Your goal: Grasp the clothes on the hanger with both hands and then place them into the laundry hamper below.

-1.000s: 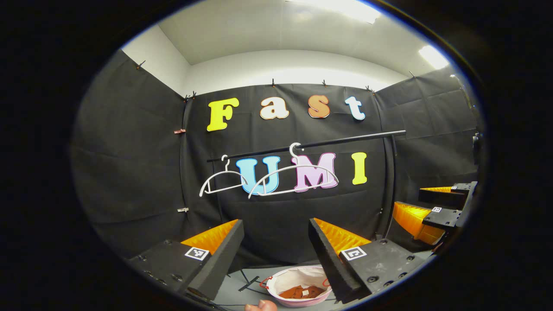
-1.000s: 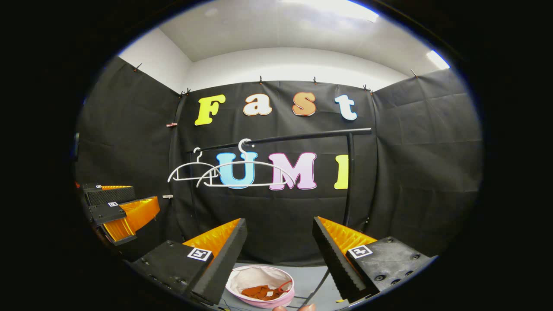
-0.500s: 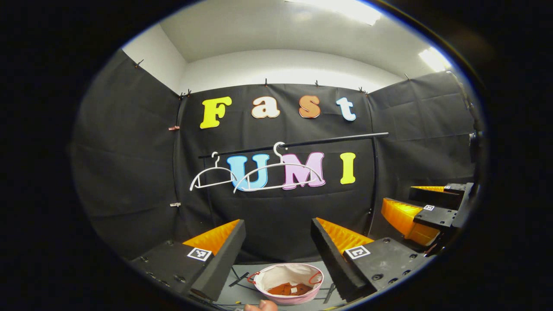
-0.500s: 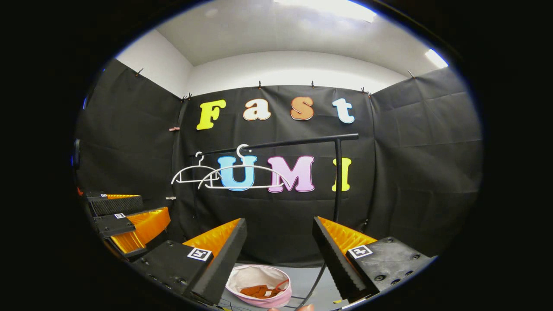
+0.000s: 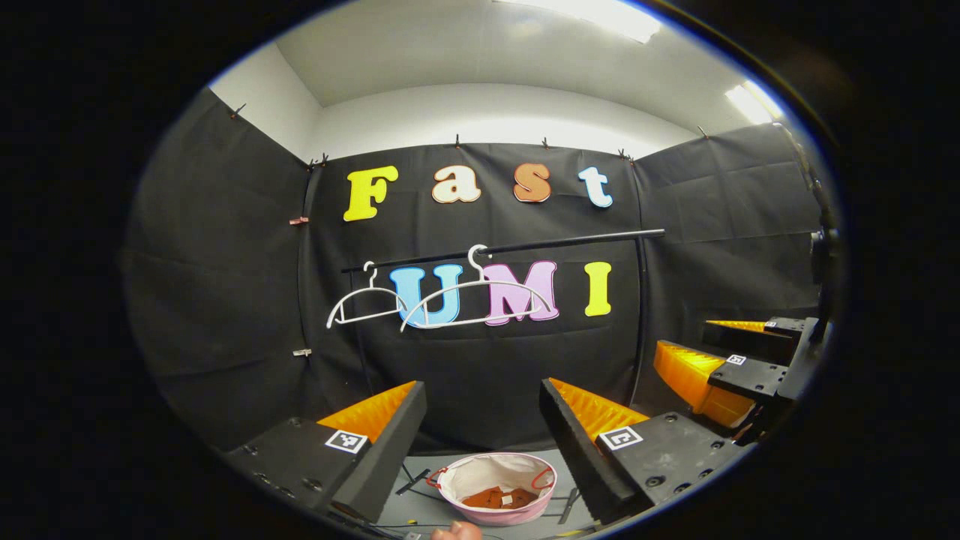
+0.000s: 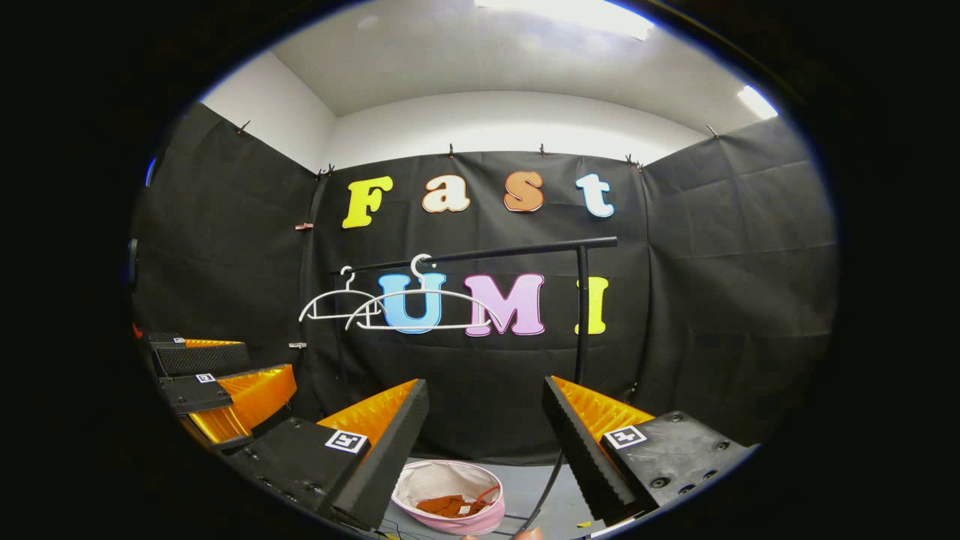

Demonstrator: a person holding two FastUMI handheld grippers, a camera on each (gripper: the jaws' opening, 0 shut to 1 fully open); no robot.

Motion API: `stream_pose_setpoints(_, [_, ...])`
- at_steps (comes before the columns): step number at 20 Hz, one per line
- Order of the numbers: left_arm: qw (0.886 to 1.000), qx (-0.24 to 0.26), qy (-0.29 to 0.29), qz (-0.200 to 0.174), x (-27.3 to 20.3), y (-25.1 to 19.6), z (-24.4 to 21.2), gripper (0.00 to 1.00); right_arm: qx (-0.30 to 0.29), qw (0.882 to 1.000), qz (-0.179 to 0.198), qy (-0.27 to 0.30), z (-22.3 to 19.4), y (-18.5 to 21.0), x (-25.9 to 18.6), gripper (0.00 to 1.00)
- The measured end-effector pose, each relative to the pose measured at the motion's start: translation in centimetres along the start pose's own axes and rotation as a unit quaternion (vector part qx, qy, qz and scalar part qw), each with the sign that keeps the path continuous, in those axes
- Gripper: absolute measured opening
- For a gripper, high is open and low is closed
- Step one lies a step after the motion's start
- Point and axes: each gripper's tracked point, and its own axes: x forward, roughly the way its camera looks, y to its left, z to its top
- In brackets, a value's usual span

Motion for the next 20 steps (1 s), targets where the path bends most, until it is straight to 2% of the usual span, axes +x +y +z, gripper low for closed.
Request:
stream_pose_setpoints(6, [1.000,0.008,-0.005,0.000,-0.2,0.0,0.7,0.96,-0.002,1.000,-0.001,-0.004,0.2,0.2,-0.2,0.99])
stream_pose_setpoints(10, [1.000,0.000,-0.008,0.006,-0.2,0.2,1.0,0.99,-0.004,1.000,0.001,-0.001,-0.1,0.4,-0.1,0.99])
stream_pose_setpoints(11, [1.000,-0.003,-0.007,0.007,-0.2,0.4,1.0,0.99,-0.005,1.000,0.002,0.000,-0.3,0.6,-0.1,0.94])
stream_pose_setpoints(12, [1.000,-0.006,-0.006,0.009,-0.2,0.6,0.9,0.96,-0.005,1.000,0.002,0.001,-0.4,0.7,-0.2,0.99])
stream_pose_setpoints(14, [1.000,-0.012,-0.001,0.010,-0.2,0.7,0.7,0.99,-0.006,1.000,0.004,0.003,-0.6,0.8,-0.2,0.99])
stream_pose_setpoints(16, [1.000,-0.012,0.002,0.009,-0.2,0.7,0.5,0.94,-0.007,1.000,0.005,0.003,-0.6,0.9,-0.2,0.99])
stream_pose_setpoints(17, [1.000,-0.011,0.003,0.010,-0.2,0.7,0.5,0.99,-0.008,1.000,0.005,0.002,-0.5,1.0,-0.2,0.99])
stream_pose_setpoints(18, [1.000,-0.011,0.004,0.008,-0.2,0.6,0.5,0.94,-0.007,1.000,0.005,0.002,-0.4,1.0,-0.2,0.99])
stream_pose_setpoints(20, [1.000,-0.009,0.003,0.006,-0.1,0.5,0.6,0.96,-0.006,1.000,0.005,0.001,-0.5,1.0,-0.1,0.99])
